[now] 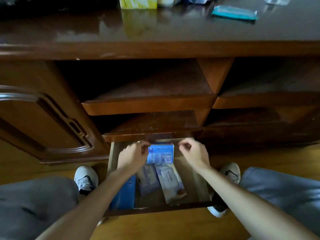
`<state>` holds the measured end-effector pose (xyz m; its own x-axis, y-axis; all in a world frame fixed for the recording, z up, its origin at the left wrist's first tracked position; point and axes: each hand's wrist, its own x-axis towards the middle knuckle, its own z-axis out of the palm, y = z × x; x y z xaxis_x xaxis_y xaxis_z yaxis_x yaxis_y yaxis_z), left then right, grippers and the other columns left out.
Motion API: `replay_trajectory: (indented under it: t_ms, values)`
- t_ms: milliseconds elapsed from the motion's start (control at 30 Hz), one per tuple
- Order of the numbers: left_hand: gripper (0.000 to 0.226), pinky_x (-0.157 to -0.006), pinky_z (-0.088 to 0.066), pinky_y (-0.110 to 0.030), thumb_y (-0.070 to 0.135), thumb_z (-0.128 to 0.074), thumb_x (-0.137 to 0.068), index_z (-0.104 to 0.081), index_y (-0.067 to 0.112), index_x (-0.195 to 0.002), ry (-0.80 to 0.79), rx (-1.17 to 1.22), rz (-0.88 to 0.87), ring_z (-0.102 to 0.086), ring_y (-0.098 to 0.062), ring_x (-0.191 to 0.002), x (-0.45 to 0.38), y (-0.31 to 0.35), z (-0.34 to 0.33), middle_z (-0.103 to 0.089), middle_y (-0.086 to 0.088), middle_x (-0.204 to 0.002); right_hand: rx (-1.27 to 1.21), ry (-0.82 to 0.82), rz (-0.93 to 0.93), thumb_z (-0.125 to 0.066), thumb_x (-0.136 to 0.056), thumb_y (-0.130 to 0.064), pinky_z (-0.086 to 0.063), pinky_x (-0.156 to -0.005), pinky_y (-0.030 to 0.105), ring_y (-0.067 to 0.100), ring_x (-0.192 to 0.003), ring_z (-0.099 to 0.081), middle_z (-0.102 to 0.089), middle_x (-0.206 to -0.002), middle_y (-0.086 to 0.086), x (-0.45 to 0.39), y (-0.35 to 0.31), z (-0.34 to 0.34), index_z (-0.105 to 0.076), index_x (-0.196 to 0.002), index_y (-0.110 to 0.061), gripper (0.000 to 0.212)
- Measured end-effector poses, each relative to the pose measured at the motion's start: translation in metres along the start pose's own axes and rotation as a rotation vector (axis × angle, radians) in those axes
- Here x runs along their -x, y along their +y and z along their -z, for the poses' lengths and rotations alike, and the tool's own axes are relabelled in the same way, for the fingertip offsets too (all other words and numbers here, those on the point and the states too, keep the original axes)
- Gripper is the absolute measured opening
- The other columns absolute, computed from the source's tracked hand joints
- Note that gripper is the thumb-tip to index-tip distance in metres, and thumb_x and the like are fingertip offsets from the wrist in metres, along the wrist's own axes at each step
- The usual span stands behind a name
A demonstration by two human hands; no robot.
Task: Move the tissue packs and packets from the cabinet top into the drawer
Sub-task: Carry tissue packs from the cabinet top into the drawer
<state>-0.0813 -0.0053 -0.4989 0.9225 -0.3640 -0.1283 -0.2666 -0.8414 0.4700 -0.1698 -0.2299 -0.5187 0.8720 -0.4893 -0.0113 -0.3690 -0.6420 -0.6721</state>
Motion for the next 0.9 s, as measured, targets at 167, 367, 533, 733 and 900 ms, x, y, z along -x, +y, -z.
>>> replay_trajectory:
  t_ms: [167, 367, 533, 733, 900]
  values:
    - [0.017, -0.059, -0.046, -0.023, 0.036, -0.061, -0.092, -0.073, 0.037, -0.103, 0.449, -0.010, -0.352, -0.070, -0.013, -0.072, -0.016, 0.084, 0.107, -0.074, 0.012, -0.081, -0.118, 0.294, 0.214, -0.059, -0.082, -0.043, -0.054, -0.063, 0.031, 0.005, -0.062, -0.063, -0.065, -0.065, -0.015, -0.033, -0.063, 0.091, -0.068, -0.090, -0.033, 0.016]
    - [0.024, -0.057, -0.054, -0.029, 0.039, -0.052, -0.089, -0.074, 0.033, -0.097, 0.638, 0.011, -0.570, -0.067, -0.016, -0.061, -0.038, 0.167, 0.231, -0.068, 0.009, -0.063, -0.080, 0.499, 0.437, -0.056, -0.084, -0.042, -0.057, -0.064, 0.035, 0.005, -0.063, -0.066, -0.069, -0.066, -0.012, -0.067, -0.137, 0.211, -0.067, -0.088, -0.032, 0.015]
    - [0.028, -0.069, -0.051, -0.033, 0.035, -0.056, -0.087, -0.073, 0.030, -0.109, 0.688, -0.093, -0.517, -0.067, -0.025, -0.097, -0.106, 0.209, 0.286, -0.073, 0.001, -0.100, 0.087, 0.563, 0.424, -0.057, -0.088, -0.039, -0.056, -0.075, 0.035, 0.016, -0.083, -0.072, -0.076, -0.086, -0.012, -0.126, -0.183, 0.275, -0.066, -0.096, -0.032, 0.014]
    - [0.069, -0.109, -0.036, -0.049, 0.044, -0.062, -0.088, -0.041, 0.019, -0.149, 0.498, -0.272, -0.274, -0.034, -0.032, -0.142, -0.201, 0.218, 0.323, -0.044, -0.008, -0.151, 0.361, 0.293, 0.170, -0.064, -0.088, -0.048, -0.045, -0.099, 0.044, 0.030, -0.134, -0.044, -0.054, -0.144, 0.001, -0.218, -0.201, 0.286, -0.046, -0.143, -0.028, 0.061]
    - [0.070, -0.111, -0.028, -0.055, 0.055, -0.054, -0.090, -0.040, 0.016, -0.147, 0.454, -0.432, -0.170, -0.032, -0.030, -0.142, -0.263, 0.209, 0.323, -0.042, -0.005, -0.151, 0.556, 0.160, -0.018, -0.034, -0.092, -0.068, -0.036, -0.105, 0.055, 0.034, -0.141, -0.037, -0.043, -0.153, 0.010, -0.270, -0.198, 0.256, -0.039, -0.148, -0.023, 0.072]
